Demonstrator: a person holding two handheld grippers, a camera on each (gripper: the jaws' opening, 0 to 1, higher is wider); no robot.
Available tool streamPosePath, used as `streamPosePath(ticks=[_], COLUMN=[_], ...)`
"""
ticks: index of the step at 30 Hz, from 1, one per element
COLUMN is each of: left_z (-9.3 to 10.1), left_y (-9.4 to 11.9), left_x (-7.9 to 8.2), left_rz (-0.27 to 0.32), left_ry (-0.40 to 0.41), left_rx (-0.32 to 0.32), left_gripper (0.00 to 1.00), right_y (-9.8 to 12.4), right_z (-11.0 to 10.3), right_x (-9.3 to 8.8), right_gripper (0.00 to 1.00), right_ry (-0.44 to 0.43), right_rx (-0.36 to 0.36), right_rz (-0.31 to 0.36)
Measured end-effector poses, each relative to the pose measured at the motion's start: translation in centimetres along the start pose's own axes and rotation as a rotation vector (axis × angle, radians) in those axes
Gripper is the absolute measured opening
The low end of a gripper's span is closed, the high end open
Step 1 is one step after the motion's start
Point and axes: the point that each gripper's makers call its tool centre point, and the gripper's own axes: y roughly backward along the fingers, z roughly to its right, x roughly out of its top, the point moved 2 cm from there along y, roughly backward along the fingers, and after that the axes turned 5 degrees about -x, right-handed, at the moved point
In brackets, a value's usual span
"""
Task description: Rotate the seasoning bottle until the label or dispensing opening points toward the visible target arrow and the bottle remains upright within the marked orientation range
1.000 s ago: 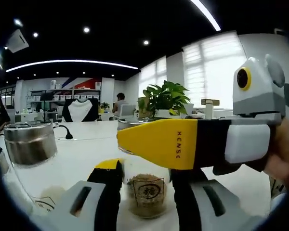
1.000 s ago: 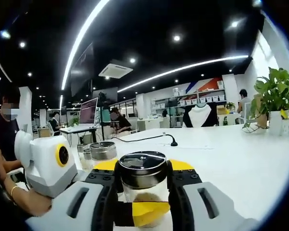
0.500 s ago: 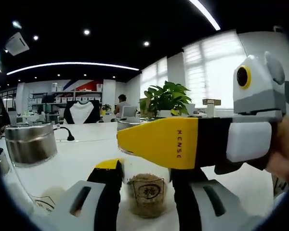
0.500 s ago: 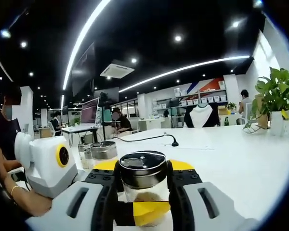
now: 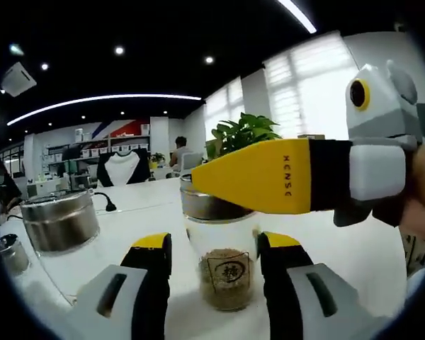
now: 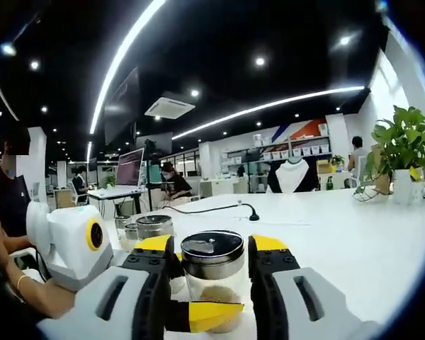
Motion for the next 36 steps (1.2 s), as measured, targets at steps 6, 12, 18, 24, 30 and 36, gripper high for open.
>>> streamPosePath(ticks=[6, 12, 18, 24, 30, 36], left_z=[-0.1, 0.1, 0.2, 0.5, -0.5, -2.3], left_y=[1.5, 2.9, 5.0, 7.2, 10.0, 12.8], left_x=[0.4, 0.6, 1.4, 1.1, 1.1, 1.9], left_rz=[0.02, 0.02, 0.058, 0.061, 0.066, 0.09], left_ry=[0.018, 0.014, 0.003, 0.002, 0.021, 0.01], left_rx=[0.022, 0.025, 0.038, 0.041, 0.084, 0.14], left_gripper=[0.53, 0.54, 0.54, 0.54, 0.55, 0.56], right_y=[1.1, 1.9, 2.7, 3.7, 4.7, 5.9], right_z=[-0.3, -0.9, -1.8, -2.6, -3.9, -4.9], right_x=[0.9, 1.0, 1.2, 1.3, 1.0, 0.8], right_gripper=[0.42, 0.42, 0.42, 0.43, 0.43, 0.44], right_ry=[0.008, 0.022, 0.039, 0.045, 0.041, 0.056], right_rx=[-0.029, -0.045, -0.049, -0.06, -0.062, -0.065], right_rz=[0.019, 0.016, 0.014, 0.023, 0.025, 0.021])
